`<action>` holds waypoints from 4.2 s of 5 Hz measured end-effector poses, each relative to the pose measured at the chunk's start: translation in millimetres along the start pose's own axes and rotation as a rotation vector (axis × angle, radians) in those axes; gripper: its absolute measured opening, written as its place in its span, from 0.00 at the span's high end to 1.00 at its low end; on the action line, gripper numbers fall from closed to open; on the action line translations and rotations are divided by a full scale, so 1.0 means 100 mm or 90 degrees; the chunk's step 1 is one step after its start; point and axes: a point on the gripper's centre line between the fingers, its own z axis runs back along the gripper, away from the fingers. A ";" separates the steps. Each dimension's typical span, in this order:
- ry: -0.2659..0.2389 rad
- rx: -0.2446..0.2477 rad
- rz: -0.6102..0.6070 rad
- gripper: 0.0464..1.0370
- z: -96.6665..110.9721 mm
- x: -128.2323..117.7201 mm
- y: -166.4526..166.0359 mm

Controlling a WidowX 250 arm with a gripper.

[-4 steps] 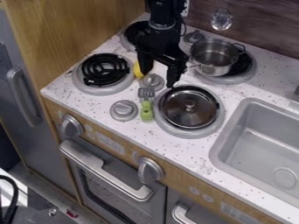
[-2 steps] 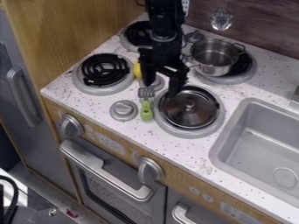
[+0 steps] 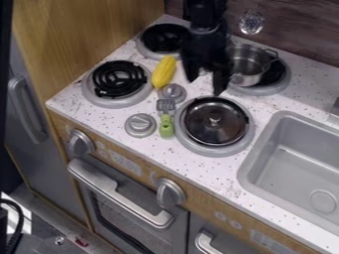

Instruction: Put the silver pot to the lower left burner of the stove

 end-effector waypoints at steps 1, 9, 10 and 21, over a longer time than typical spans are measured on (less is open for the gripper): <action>-0.061 -0.008 -0.036 0.04 0.01 0.29 -0.09; -0.070 -0.047 -0.089 0.70 -0.66 0.67 -0.23; -0.079 -0.044 -0.084 0.89 -0.57 0.64 -0.20; 0.046 0.085 0.125 0.97 -0.34 -0.53 1.12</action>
